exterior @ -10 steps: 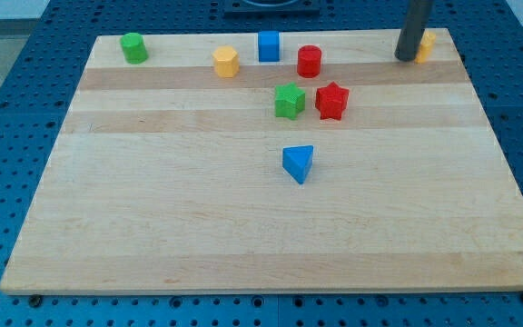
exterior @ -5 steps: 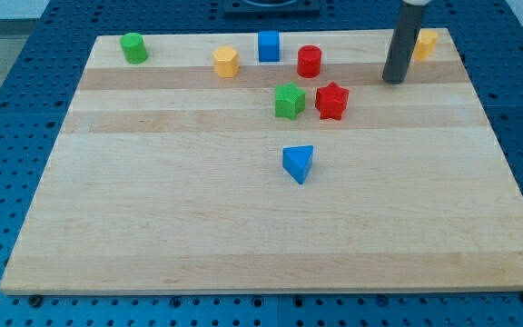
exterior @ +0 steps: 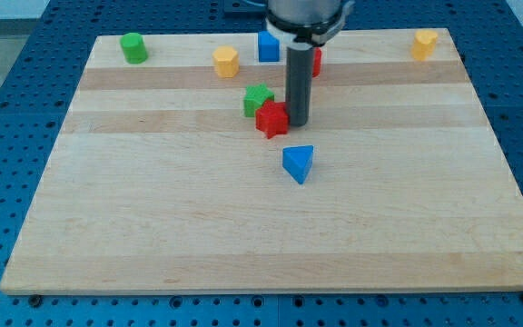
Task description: Push the red star below the green star
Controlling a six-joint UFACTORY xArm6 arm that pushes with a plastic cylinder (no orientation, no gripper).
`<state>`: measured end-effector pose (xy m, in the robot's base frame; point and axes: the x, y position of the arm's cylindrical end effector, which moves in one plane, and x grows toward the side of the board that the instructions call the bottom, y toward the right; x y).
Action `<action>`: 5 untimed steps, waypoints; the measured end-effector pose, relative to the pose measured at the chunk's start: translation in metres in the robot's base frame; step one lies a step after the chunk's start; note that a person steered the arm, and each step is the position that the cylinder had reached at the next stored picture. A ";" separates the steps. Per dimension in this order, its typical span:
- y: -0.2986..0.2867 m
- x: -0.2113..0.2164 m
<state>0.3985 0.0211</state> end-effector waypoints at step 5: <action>-0.037 -0.019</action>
